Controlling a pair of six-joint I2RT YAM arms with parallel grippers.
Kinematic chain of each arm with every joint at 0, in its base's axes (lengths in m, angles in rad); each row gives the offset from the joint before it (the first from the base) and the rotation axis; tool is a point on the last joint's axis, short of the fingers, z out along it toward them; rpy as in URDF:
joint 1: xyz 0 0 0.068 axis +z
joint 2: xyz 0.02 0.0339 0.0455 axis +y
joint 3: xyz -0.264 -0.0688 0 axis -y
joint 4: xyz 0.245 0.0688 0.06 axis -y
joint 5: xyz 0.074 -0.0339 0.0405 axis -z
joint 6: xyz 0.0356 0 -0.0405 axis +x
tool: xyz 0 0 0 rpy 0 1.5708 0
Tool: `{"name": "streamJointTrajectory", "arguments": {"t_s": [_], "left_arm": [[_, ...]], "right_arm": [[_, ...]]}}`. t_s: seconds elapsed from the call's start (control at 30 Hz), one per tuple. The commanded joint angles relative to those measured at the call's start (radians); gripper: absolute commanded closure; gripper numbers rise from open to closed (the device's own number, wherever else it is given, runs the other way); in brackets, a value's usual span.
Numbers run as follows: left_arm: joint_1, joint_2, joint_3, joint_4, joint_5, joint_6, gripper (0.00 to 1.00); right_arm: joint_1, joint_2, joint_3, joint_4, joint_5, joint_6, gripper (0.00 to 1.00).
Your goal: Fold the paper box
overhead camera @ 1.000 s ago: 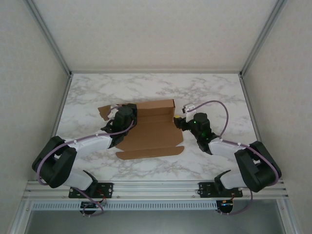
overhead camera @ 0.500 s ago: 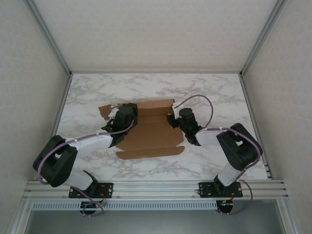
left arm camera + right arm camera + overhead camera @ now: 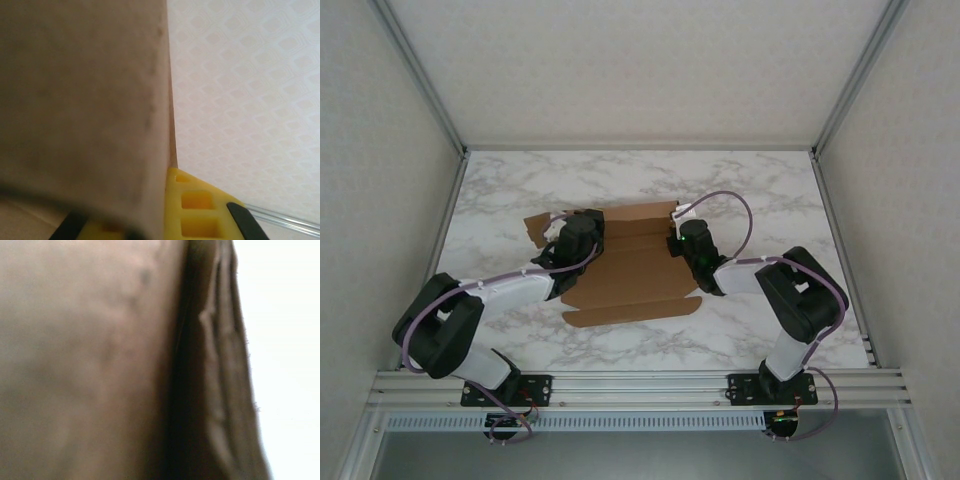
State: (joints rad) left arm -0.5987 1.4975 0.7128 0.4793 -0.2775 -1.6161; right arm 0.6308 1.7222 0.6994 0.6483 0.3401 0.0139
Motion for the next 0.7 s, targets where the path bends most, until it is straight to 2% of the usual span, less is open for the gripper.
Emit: {"name": "streamJointTrajectory", "arguments": {"t_s": [0.0,0.2,0.37,0.5,0.67], "left_arm": [[-0.029,0.112,-0.083,-0.354,0.134,0.018,1.00],[-0.039,0.112,-0.111,-0.345,0.144,0.007,0.96],[-0.039,0.028,-0.114,-0.355,0.120,0.054,0.82],[-0.039,-0.016,-0.159,-0.301,0.121,0.069,0.64],[-0.038,0.037,-0.204,-0.190,0.194,0.058,0.61]], "right_arm": [[0.016,0.019,0.008,-0.002,0.055,-0.011,0.97],[0.015,0.028,0.024,-0.024,0.093,0.025,1.00],[0.016,0.016,0.033,-0.043,0.135,0.033,1.00],[0.014,0.002,0.031,-0.047,0.148,0.035,1.00],[0.014,0.000,0.042,-0.058,0.148,0.047,1.00]]}}
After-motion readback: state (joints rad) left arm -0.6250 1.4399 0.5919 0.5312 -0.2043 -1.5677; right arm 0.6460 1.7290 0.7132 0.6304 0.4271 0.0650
